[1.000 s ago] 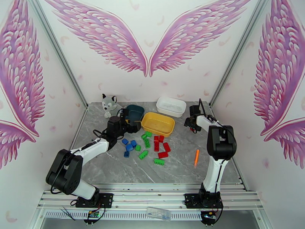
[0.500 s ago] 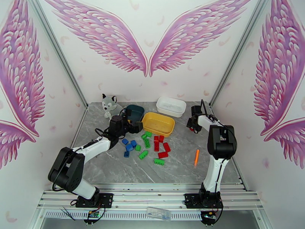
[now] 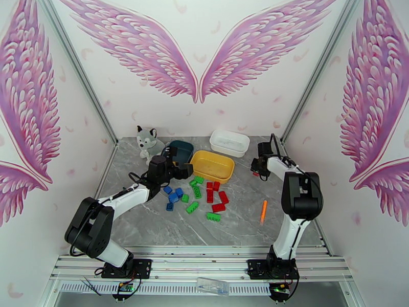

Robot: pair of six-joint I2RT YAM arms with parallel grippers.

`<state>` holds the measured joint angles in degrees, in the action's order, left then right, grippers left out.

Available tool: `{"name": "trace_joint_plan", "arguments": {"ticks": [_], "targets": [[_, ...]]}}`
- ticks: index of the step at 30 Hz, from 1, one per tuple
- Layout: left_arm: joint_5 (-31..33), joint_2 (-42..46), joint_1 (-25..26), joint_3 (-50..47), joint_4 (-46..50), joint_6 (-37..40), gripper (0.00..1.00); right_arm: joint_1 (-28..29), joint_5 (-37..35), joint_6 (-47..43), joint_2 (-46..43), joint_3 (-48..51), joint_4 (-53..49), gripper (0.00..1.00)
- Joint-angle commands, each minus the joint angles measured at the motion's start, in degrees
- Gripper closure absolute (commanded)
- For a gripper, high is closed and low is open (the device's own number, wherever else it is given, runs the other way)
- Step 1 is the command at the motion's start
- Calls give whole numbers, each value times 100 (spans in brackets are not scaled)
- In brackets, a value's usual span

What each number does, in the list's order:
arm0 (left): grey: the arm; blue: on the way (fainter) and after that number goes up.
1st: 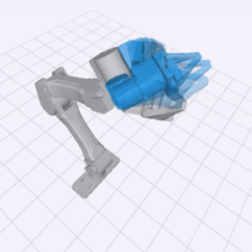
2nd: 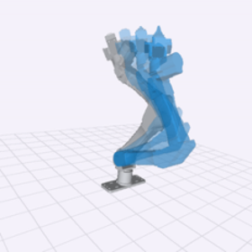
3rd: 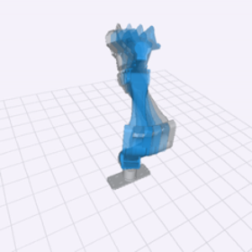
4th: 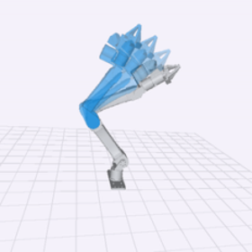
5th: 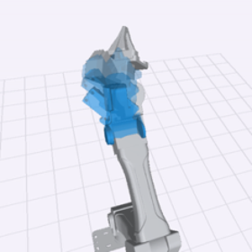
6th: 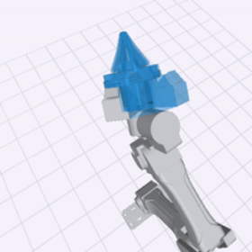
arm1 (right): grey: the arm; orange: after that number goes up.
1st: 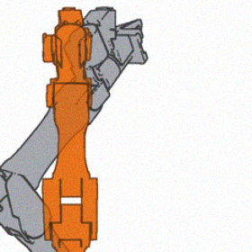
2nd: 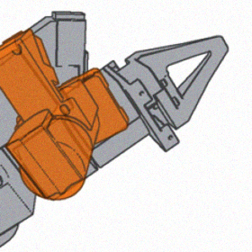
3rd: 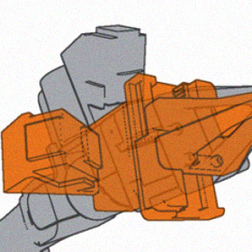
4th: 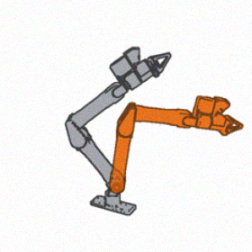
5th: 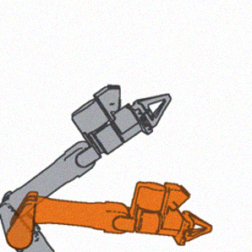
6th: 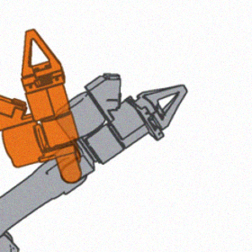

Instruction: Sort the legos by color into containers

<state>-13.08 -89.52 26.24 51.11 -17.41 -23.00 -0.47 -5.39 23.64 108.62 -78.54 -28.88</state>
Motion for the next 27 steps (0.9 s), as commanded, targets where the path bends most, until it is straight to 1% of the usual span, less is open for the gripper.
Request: {"name": "trace_joint_plan", "arguments": {"ticks": [1,5,9,13,16,19,22,25,27], "targets": [[501,336,276,-161,50,-136,1,432,166,28,-501,101,256,73],[868,811,643,-585,-34,-380,1,850,222,-8,-880,292,307,73],[1256,1149,1115,-879,-54,-448,1,1266,359,-13,-1135,478,294,73],[1408,1348,1465,-1113,-43,-541,1,1637,204,62,-1357,813,415,74],[1371,1517,1552,-1289,-89,-564,1,1749,418,193,-1488,1192,950,72],[1504,1669,1545,-1271,9,-380,1,1795,348,108,-1212,938,977,70],[1414,1718,1542,-1229,70,-210,1,1795,279,-16,-841,573,883,71],[1097,1544,1525,-1095,53,-152,1,1796,393,-79,-476,256,865,71],[825,1333,1520,-1007,-22,-139,1,1795,447,-117,-202,-45,742,68]]}}
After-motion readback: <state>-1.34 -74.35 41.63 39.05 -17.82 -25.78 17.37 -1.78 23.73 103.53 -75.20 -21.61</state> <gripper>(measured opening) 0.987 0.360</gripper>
